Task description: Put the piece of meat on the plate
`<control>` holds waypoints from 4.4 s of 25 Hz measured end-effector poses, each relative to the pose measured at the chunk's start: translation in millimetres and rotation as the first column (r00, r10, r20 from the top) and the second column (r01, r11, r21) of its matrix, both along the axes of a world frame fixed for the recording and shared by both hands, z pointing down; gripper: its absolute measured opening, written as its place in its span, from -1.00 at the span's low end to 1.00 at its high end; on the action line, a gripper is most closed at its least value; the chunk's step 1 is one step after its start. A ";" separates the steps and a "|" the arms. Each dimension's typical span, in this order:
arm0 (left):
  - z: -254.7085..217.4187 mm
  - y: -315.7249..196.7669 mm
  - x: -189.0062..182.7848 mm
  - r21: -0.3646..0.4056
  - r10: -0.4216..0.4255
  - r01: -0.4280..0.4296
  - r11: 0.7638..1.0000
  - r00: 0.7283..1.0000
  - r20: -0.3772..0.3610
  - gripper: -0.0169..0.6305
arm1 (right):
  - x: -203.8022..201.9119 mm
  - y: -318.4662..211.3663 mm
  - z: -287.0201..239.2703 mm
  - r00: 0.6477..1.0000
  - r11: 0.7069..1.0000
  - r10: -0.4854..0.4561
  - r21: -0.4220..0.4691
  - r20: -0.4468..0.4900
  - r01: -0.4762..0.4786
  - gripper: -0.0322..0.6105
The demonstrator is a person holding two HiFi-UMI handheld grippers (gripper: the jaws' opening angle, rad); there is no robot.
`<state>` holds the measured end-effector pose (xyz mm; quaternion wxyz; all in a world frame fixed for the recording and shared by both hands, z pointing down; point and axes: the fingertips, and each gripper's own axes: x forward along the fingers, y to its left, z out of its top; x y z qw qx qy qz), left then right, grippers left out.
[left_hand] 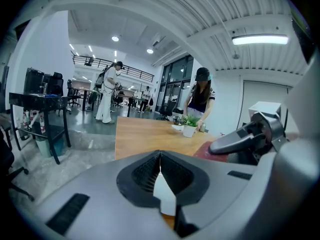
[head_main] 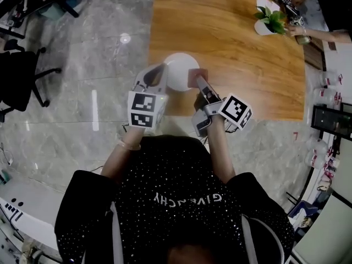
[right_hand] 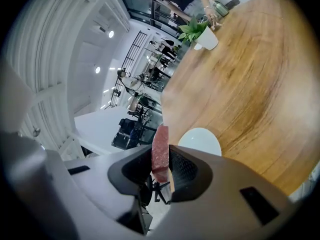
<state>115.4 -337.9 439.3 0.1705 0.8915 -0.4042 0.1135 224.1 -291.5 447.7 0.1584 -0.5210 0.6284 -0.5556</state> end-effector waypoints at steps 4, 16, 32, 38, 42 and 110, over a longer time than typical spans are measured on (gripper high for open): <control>15.2 -17.6 8.1 -0.026 -0.003 0.003 1.000 1.000 0.004 -0.91 | 2.9 -20.1 17.0 0.999 0.998 -0.034 -0.045 -0.010 0.034 -0.59; 35.5 -45.9 0.6 -0.019 -0.039 0.039 0.999 0.999 -0.012 -0.91 | -27.6 -56.7 70.9 0.982 0.969 -0.186 -0.173 -0.040 0.176 -0.59; 36.6 -26.1 -25.3 -0.058 -0.080 0.076 0.995 0.995 -0.060 -0.91 | -46.7 -55.9 106.0 0.969 0.937 -0.222 -0.299 -0.109 0.181 -0.53; 36.3 -29.8 -26.5 -0.063 -0.087 0.083 0.995 0.994 -0.063 -0.91 | -47.3 -56.6 105.6 0.960 0.929 -0.245 -0.317 -0.137 0.191 -0.26; 37.1 -27.5 -28.6 -0.060 -0.082 0.078 0.995 0.994 -0.067 -0.91 | -49.3 -56.1 107.7 0.934 0.921 -0.278 -0.339 -0.224 0.192 -0.24; -1.0 35.7 0.4 0.104 0.088 -0.093 0.990 0.995 0.056 -0.91 | -18.8 30.3 -31.7 0.642 0.910 0.032 0.288 -0.766 0.297 -0.86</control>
